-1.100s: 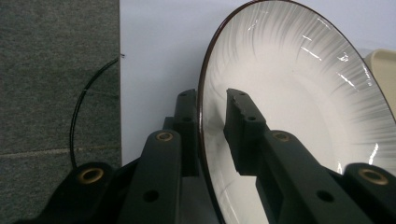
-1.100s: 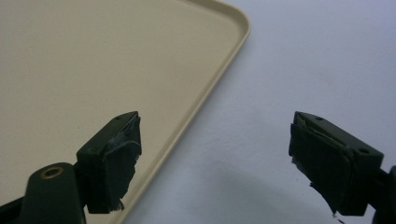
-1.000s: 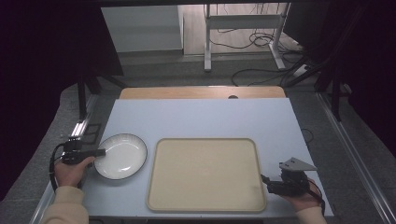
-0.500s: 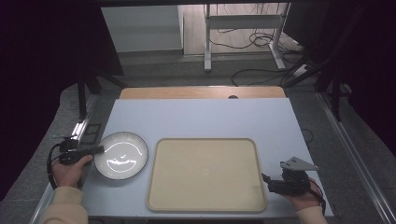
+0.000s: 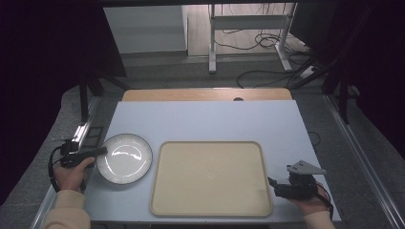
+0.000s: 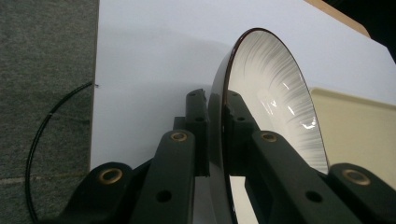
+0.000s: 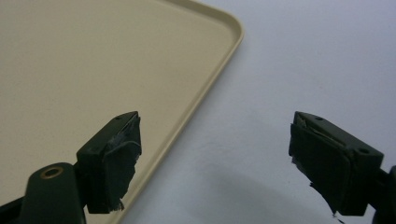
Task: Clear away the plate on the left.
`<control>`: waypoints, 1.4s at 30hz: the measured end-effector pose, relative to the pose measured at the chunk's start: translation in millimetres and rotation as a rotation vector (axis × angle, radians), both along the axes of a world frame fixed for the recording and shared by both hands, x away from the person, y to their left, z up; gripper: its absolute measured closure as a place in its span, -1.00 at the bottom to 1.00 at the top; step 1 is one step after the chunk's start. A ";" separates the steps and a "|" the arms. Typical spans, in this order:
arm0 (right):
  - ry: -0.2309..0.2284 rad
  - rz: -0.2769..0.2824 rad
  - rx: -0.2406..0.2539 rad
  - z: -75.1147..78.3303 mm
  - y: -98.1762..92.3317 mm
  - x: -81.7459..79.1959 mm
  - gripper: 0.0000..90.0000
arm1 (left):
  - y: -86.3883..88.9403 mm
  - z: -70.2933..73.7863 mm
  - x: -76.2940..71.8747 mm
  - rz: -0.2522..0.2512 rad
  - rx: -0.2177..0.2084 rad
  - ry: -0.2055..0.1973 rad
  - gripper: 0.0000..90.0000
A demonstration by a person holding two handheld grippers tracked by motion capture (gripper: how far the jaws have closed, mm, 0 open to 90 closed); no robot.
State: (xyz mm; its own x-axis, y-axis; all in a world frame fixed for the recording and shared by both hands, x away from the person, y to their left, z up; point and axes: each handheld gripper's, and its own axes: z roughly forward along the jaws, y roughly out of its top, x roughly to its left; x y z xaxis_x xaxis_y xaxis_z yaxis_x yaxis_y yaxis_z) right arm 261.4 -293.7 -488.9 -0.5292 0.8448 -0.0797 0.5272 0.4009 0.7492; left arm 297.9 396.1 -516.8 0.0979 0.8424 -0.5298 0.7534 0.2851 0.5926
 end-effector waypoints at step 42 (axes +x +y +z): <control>-0.006 -0.005 -0.002 0.5 -1.0 0.0 -0.61 | -10.8 32.8 -11.2 -0.066 -0.158 -0.188 0.82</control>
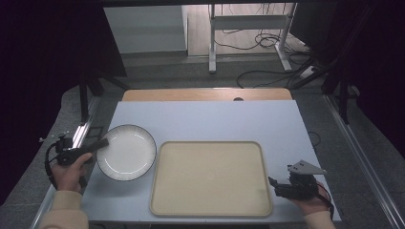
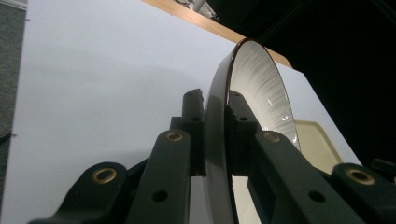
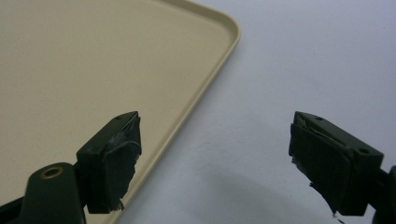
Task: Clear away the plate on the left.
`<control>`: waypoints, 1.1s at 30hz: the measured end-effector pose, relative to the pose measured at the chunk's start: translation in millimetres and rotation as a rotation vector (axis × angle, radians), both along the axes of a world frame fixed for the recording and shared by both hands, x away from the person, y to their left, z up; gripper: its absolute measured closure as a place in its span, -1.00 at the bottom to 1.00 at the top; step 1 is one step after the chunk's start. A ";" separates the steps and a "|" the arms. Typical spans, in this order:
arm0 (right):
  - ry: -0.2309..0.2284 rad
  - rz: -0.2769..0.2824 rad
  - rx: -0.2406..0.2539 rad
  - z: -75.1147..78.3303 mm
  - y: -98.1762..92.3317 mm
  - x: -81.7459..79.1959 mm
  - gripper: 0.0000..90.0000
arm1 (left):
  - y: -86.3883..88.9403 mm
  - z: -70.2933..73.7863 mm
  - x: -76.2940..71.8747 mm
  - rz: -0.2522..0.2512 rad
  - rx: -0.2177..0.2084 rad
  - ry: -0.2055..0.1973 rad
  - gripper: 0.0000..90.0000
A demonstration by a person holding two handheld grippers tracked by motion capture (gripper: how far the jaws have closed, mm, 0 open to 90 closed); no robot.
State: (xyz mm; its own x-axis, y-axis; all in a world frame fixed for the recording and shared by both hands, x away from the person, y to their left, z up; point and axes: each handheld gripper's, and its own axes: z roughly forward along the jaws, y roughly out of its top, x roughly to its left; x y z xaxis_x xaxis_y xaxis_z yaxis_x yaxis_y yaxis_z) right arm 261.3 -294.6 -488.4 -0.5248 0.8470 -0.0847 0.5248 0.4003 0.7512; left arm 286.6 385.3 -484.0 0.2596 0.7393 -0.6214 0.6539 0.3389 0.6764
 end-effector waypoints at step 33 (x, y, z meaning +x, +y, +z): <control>0.000 0.000 -0.003 -0.3 -0.1 0.4 -0.61 | -44.1 18.1 5.0 -0.118 -0.060 -0.082 0.80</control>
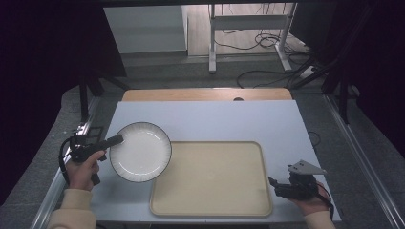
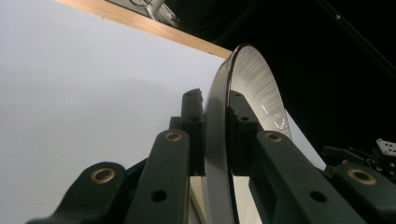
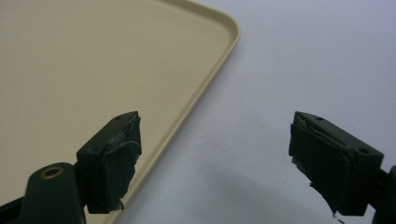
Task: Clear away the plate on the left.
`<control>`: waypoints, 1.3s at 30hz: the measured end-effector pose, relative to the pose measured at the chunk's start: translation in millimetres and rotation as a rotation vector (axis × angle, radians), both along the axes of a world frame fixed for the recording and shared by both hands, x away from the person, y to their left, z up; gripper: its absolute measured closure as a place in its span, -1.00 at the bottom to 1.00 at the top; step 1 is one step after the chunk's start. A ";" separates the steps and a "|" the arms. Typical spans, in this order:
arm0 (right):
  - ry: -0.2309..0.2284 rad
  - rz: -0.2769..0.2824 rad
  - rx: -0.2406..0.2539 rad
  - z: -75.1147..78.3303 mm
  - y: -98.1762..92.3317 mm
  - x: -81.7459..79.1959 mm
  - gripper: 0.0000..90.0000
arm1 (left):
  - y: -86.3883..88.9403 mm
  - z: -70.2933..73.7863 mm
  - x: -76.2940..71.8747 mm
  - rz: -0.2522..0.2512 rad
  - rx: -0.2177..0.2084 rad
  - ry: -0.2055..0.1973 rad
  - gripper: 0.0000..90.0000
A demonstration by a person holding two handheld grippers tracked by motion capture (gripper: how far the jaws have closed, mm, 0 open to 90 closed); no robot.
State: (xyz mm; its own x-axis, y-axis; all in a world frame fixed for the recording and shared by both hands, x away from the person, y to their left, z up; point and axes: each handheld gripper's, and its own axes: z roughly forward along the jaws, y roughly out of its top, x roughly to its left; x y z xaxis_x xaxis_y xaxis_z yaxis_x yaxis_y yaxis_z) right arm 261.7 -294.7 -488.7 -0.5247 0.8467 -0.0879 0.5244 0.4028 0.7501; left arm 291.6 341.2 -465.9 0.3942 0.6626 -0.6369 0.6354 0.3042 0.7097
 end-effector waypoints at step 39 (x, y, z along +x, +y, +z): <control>0.002 0.002 -0.001 -0.4 0.7 1.1 -0.61 | -44.4 3.9 4.7 -0.081 -0.044 -0.004 0.79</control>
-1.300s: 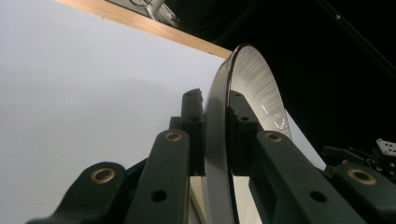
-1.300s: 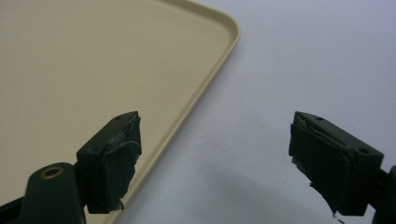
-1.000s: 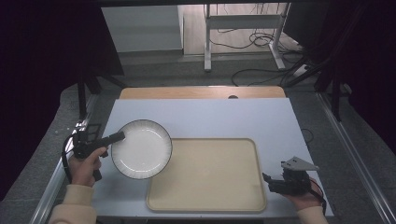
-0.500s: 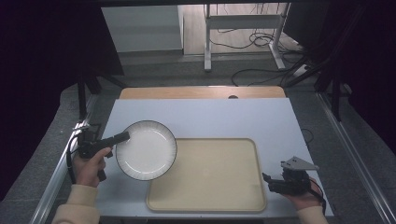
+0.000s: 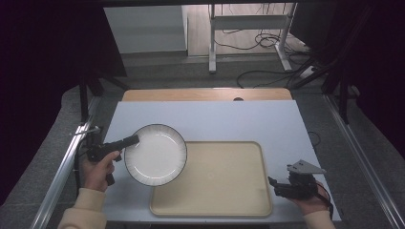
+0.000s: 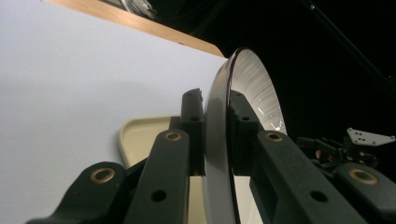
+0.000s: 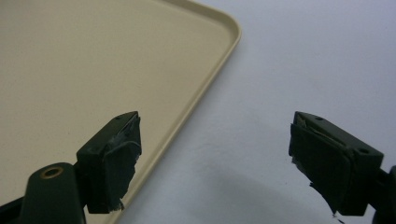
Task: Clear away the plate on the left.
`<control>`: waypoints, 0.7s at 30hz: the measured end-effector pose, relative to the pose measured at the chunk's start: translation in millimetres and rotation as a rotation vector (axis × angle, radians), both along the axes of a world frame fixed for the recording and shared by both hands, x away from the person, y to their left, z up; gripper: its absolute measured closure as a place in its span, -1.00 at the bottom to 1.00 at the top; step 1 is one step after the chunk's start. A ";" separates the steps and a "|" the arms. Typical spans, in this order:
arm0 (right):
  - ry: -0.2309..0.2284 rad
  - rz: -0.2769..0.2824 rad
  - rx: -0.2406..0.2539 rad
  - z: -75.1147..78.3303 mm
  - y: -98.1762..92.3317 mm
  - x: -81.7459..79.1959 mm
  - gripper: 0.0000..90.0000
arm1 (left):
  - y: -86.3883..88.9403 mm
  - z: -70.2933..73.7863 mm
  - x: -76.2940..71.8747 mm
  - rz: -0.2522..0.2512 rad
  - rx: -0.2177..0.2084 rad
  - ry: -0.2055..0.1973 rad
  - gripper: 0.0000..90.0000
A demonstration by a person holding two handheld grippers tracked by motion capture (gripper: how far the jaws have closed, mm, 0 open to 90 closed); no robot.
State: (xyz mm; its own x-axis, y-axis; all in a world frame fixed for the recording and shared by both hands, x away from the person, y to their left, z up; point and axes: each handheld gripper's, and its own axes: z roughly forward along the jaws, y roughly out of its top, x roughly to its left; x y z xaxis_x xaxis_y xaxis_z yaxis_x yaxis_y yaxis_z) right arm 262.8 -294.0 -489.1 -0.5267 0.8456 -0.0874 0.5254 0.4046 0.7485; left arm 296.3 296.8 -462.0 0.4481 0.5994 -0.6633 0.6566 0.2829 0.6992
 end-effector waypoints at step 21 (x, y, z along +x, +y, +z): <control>0.001 0.004 -0.003 -0.5 0.8 0.2 -0.61 | -38.6 -2.9 5.1 -0.048 0.022 0.002 0.79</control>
